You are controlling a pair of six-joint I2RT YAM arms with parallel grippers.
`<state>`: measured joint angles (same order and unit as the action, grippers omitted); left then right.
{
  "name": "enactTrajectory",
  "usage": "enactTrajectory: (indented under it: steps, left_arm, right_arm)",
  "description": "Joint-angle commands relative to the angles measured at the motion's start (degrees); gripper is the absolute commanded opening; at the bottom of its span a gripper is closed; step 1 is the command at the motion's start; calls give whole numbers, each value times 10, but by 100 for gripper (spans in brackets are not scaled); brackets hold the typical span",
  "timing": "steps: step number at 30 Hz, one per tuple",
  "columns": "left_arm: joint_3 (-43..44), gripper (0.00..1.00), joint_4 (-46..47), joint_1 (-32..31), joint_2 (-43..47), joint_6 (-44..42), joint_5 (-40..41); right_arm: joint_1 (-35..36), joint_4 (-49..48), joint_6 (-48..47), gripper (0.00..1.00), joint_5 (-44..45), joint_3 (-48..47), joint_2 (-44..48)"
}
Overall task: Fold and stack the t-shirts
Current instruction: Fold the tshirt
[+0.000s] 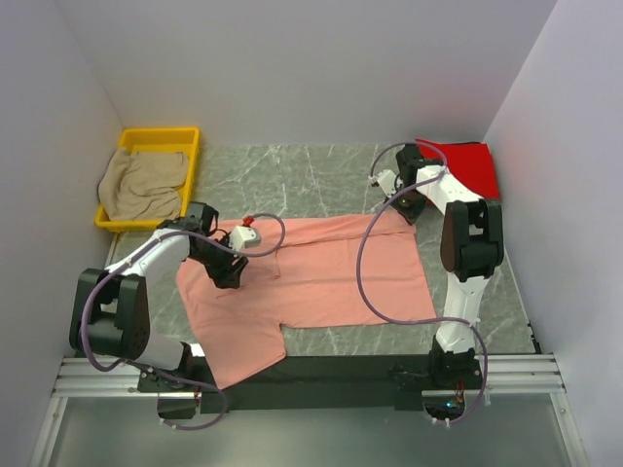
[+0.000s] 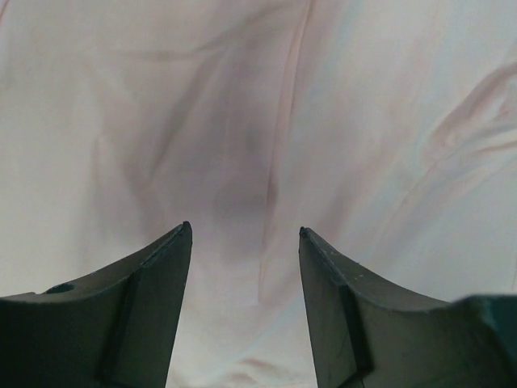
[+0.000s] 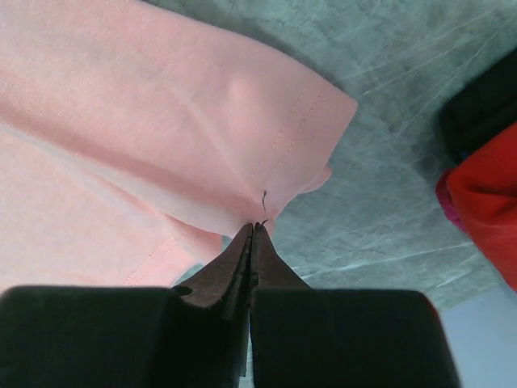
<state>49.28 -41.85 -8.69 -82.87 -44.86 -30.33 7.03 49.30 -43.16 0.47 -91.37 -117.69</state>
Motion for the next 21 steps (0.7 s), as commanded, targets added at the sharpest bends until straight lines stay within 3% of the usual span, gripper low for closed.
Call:
enactTrajectory:
  steps: [1,10,13,15,21]
  left_arm:
    - [-15,60,51,-33,15,20,16]
    - [-16,56,82,-65,6,31,28]
    - [-16,56,85,-66,6,32,29]
    - [-14,56,84,-67,5,33,29]
    - [-9,57,80,-67,-1,34,29]
  right_arm:
    - [4,-14,-4,0,8,-10,9]
    - [4,11,-18,0,-15,-8,53]
    - [4,4,-18,23,-8,1,51]
    - [7,1,-19,30,-6,7,47]
    - [24,-10,-25,31,-6,22,33]
